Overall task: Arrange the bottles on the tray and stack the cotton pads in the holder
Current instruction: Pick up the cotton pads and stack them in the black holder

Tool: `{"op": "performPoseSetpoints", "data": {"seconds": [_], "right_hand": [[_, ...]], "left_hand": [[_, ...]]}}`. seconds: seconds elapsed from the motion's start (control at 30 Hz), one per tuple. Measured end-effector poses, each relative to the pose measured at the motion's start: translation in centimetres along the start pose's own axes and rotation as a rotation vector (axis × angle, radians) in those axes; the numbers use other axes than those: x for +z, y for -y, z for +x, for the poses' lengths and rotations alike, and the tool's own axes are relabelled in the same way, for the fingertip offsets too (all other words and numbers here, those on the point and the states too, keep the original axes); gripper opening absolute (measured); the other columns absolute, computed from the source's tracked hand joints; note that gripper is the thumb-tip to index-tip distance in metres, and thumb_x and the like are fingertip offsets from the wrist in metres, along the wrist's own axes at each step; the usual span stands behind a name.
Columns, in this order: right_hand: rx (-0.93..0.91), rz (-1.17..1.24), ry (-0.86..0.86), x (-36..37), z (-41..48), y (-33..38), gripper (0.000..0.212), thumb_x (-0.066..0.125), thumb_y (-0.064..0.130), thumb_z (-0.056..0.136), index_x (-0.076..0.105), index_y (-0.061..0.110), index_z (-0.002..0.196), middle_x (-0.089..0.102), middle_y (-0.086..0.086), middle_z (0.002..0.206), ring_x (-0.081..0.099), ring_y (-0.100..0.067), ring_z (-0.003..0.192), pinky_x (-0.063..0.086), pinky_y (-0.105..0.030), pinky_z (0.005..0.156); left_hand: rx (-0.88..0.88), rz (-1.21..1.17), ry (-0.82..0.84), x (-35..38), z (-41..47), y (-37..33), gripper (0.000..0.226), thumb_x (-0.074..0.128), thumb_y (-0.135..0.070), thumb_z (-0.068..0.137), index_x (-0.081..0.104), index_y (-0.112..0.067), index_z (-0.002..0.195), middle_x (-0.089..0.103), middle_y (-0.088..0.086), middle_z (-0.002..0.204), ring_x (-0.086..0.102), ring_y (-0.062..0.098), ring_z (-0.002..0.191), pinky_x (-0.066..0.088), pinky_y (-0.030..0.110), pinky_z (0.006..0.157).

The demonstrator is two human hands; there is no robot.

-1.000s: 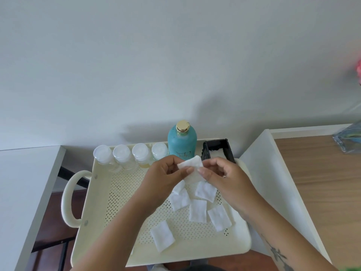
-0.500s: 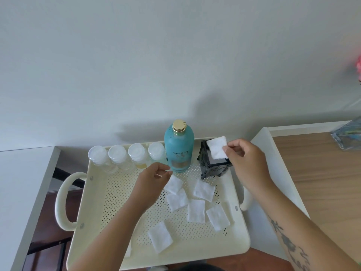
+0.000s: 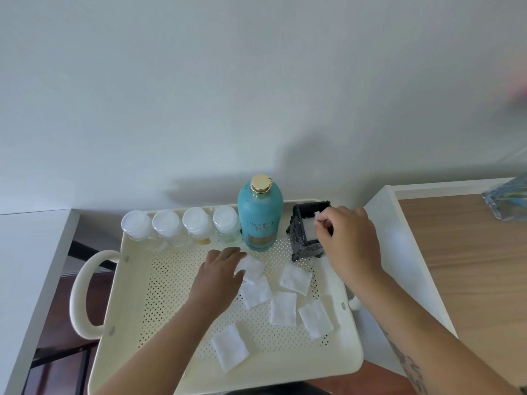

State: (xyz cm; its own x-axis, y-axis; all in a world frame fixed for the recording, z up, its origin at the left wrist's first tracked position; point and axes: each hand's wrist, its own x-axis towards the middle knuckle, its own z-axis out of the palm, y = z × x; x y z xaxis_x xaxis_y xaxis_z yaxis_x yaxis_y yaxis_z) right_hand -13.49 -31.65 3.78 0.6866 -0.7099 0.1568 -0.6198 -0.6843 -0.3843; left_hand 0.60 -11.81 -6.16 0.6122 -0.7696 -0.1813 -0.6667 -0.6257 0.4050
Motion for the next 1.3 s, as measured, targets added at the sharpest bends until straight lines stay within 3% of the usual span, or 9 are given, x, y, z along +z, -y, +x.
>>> {"op": "performPoseSetpoints", "data": {"seconds": [0.13, 0.23, 0.57, 0.87, 0.97, 1.07, 1.17, 1.23, 1.3], "right_hand": [[-0.064, -0.074, -0.096, 0.7, -0.6, -0.4, 0.011, 0.061, 0.019, 0.09, 0.069, 0.012, 0.095, 0.065, -0.005, 0.094, 0.052, -0.031, 0.088, 0.046, -0.039, 0.067], [-0.158, -0.053, -0.167, 1.0, -1.2, -0.9, 0.014, 0.055, 0.021, 0.092, 0.068, 0.015, 0.096, 0.065, 0.001, 0.099, 0.049, -0.028, 0.097, 0.046, -0.04, 0.074], [-0.153, -0.154, 0.082, 1.8, -1.7, -1.4, 0.061, 0.024, 0.057, 0.098, 0.069, 0.019, 0.086, 0.071, 0.009, 0.094, 0.044, -0.029, 0.129, 0.038, -0.04, 0.1], [-0.134, -0.079, 0.097, 1.7, -1.7, -1.5, 0.057, 0.024, 0.059, 0.097, 0.067, 0.021, 0.092, 0.07, 0.012, 0.101, 0.042, -0.025, 0.129, 0.039, -0.039, 0.098], [-0.137, -0.095, 0.105, 1.7, -1.8, -1.6, 0.056, 0.025, 0.058, 0.098, 0.067, 0.021, 0.09, 0.07, 0.012, 0.099, 0.043, -0.026, 0.129, 0.039, -0.038, 0.099], [-0.143, -0.149, 0.126, 1.8, -1.8, -1.5, 0.059, 0.023, 0.058, 0.098, 0.068, 0.021, 0.089, 0.071, 0.01, 0.097, 0.044, -0.028, 0.13, 0.037, -0.038, 0.101], [-0.143, -0.174, 0.143, 1.9, -1.7, -1.5, 0.061, 0.021, 0.059, 0.098, 0.068, 0.021, 0.088, 0.072, 0.009, 0.096, 0.045, -0.028, 0.129, 0.036, -0.039, 0.103], [-0.147, -0.186, 0.146, 1.9, -1.7, -1.5, 0.063, 0.02, 0.06, 0.098, 0.068, 0.02, 0.087, 0.072, 0.009, 0.095, 0.046, -0.028, 0.128, 0.036, -0.039, 0.103], [-0.151, -0.19, 0.153, 1.9, -1.7, -1.5, 0.065, 0.019, 0.06, 0.098, 0.068, 0.019, 0.087, 0.072, 0.009, 0.096, 0.047, -0.029, 0.128, 0.036, -0.039, 0.103]], "left_hand": [[0.001, 0.001, 0.02, 0.4, 0.2, 0.3, 0.047, 0.06, -0.035, 0.093, 0.052, -0.028, 0.138, 0.05, -0.012, 0.144, 0.043, 0.02, 0.124, 0.043, 0.037, 0.102], [-0.001, -0.002, 0.014, 0.6, 0.4, 0.4, 0.048, 0.062, -0.038, 0.091, 0.053, -0.027, 0.136, 0.054, -0.011, 0.138, 0.045, 0.019, 0.119, 0.044, 0.035, 0.1], [-0.234, -0.246, -0.009, 1.2, 1.6, -0.2, 0.036, 0.067, -0.032, 0.088, 0.059, -0.022, 0.122, 0.063, -0.004, 0.114, 0.042, 0.019, 0.104, 0.041, 0.031, 0.086], [-0.277, -0.307, 0.024, 1.2, 1.9, -0.5, 0.032, 0.061, -0.019, 0.089, 0.06, -0.019, 0.12, 0.061, -0.003, 0.106, 0.037, 0.017, 0.098, 0.034, 0.027, 0.078], [-0.262, -0.371, -0.015, 0.6, 1.2, -0.9, 0.021, 0.062, -0.015, 0.087, 0.064, -0.017, 0.107, 0.058, -0.004, 0.096, 0.044, 0.021, 0.096, 0.035, 0.027, 0.077], [-0.275, -0.511, -0.063, -0.6, 0.2, -1.5, 0.01, 0.064, -0.012, 0.086, 0.057, -0.02, 0.086, 0.061, -0.004, 0.086, 0.055, 0.014, 0.078, 0.04, 0.02, 0.06], [-0.328, -0.647, -0.065, -2.0, -0.7, -2.1, 0.014, 0.066, -0.018, 0.089, 0.054, -0.021, 0.084, 0.063, -0.004, 0.076, 0.053, 0.001, 0.054, 0.039, 0.012, 0.046], [-0.348, -0.787, -0.068, -3.1, -1.2, -2.6, 0.012, 0.068, -0.018, 0.089, 0.057, -0.025, 0.089, 0.067, 0.0, 0.082, 0.061, 0.005, 0.058, 0.047, 0.018, 0.051], [-0.372, -0.921, -0.064, -4.2, -1.7, -3.3, 0.015, 0.068, -0.015, 0.09, 0.062, -0.027, 0.096, 0.07, 0.002, 0.091, 0.072, 0.017, 0.071, 0.06, 0.032, 0.068]]}}
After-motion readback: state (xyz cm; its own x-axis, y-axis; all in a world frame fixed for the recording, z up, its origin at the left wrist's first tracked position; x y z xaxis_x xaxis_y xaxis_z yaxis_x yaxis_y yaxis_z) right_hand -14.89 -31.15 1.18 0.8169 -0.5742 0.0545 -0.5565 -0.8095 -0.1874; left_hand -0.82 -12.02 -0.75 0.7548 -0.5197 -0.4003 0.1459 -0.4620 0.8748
